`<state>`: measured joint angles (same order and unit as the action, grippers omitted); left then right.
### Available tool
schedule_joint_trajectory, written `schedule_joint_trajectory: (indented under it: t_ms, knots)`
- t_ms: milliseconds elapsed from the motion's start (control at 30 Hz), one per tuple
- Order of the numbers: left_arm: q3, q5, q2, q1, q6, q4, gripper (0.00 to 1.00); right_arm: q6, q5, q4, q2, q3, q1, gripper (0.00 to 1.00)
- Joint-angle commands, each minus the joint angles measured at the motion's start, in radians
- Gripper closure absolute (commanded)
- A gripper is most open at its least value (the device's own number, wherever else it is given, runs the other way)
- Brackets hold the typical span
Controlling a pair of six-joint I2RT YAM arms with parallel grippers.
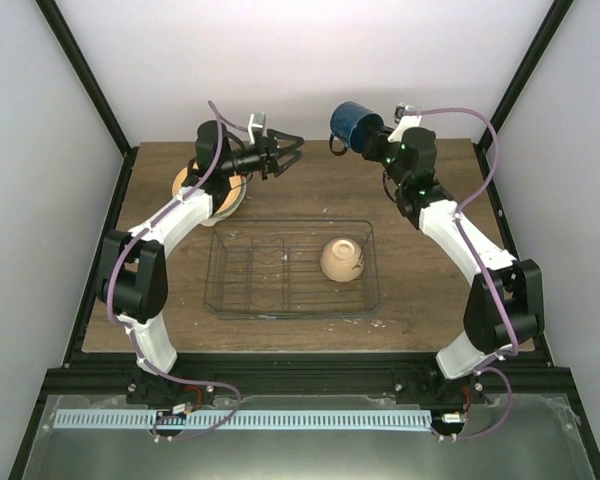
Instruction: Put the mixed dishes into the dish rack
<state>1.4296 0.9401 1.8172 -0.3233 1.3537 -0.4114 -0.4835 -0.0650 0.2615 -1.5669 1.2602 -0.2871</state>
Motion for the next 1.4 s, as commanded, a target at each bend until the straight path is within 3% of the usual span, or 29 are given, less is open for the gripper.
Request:
schedule_joint_trajectory:
  t_ms: [0, 833, 900, 1133, 1367]
  knots:
    - [-0.032, -0.007, -0.022, -0.02, 0.046, -0.144, 0.5, -0.072, -0.017, 0.122, 0.034, -0.004, -0.03, 0.99]
    - [-0.095, -0.014, -0.01, -0.059, 0.074, -0.228, 0.53, -0.116, -0.119, 0.146, -0.048, 0.04, -0.118, 0.99]
    - [-0.095, -0.013, -0.01, -0.059, 0.073, -0.228, 0.56, -0.112, -0.12, 0.139, -0.048, 0.044, -0.122, 0.99]
    - [-0.08, -0.007, -0.009, -0.059, 0.048, -0.203, 0.85, -0.095, -0.115, 0.122, -0.043, 0.038, -0.123, 0.99]
    - [-0.08, 0.003, -0.004, -0.059, 0.045, -0.227, 0.97, -0.086, -0.128, 0.107, -0.046, 0.035, -0.122, 0.99]
